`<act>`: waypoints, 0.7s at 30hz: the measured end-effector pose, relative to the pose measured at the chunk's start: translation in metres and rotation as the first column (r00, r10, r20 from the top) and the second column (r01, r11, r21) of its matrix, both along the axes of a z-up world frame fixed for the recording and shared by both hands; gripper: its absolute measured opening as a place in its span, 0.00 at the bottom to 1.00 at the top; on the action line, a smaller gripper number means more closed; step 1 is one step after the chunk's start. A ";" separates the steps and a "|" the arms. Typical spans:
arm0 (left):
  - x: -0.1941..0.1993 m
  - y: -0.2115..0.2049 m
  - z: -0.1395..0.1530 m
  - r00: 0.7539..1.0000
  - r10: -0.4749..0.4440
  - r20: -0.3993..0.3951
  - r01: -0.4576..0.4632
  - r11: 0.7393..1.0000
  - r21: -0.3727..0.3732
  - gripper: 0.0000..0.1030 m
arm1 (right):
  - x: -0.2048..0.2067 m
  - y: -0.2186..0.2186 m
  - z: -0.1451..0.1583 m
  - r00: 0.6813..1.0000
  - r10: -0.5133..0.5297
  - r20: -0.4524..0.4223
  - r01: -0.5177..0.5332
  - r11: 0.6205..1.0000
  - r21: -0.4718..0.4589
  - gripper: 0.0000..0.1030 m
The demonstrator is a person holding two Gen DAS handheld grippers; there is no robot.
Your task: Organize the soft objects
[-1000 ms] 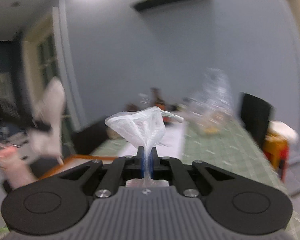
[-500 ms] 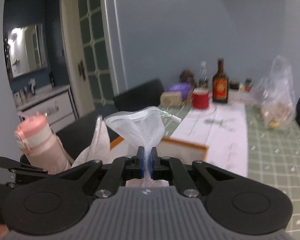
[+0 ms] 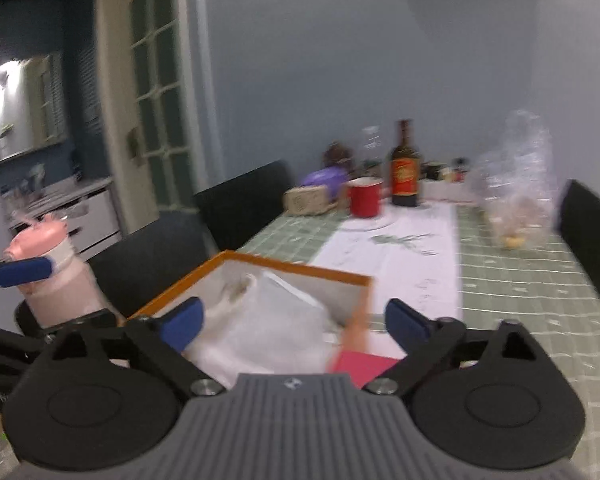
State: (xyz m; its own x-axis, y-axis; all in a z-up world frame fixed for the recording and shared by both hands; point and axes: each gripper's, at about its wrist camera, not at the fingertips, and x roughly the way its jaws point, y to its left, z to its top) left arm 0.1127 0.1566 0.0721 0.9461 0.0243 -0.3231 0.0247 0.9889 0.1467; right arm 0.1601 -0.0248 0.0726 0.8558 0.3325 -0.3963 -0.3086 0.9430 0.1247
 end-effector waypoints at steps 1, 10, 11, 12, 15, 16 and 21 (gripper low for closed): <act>-0.003 -0.003 0.000 1.000 0.004 -0.001 -0.004 1.000 -0.018 1.00 | -0.010 -0.007 -0.002 0.999 -0.043 0.010 0.043 0.999 -0.003 0.97; -0.030 -0.037 -0.011 1.000 -0.014 -0.010 0.013 0.995 -0.095 1.00 | -0.072 -0.040 -0.046 0.977 -0.206 -0.049 0.206 0.978 -0.007 0.97; -0.031 -0.041 -0.012 1.000 -0.012 -0.009 0.011 0.995 -0.095 1.00 | -0.076 -0.041 -0.050 0.977 -0.206 -0.053 0.206 0.978 -0.014 0.97; -0.034 -0.046 -0.014 1.000 -0.011 -0.008 0.011 0.996 -0.084 1.00 | -0.078 -0.041 -0.053 0.977 -0.205 -0.055 0.204 0.979 -0.019 0.97; -0.043 -0.060 -0.017 1.000 -0.022 -0.001 0.022 0.999 -0.048 1.00 | -0.080 -0.040 -0.060 0.978 -0.198 -0.064 0.196 0.980 -0.029 0.97; -0.046 -0.064 -0.018 1.000 -0.016 -0.008 0.016 0.999 -0.050 1.00 | -0.081 -0.039 -0.061 0.978 -0.197 -0.064 0.195 0.980 -0.034 0.97; -0.054 -0.077 -0.027 0.998 -0.043 -0.035 0.041 0.998 -0.047 1.00 | -0.094 -0.042 -0.060 0.980 -0.190 -0.056 0.189 0.982 -0.029 0.97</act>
State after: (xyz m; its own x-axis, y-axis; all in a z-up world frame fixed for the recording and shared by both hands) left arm 0.0588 0.0800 0.0451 0.9338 -0.0310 -0.3566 0.0708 0.9926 0.0991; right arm 0.0657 -0.0665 0.0126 0.8776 0.1563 -0.4531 -0.1168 0.9866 0.1140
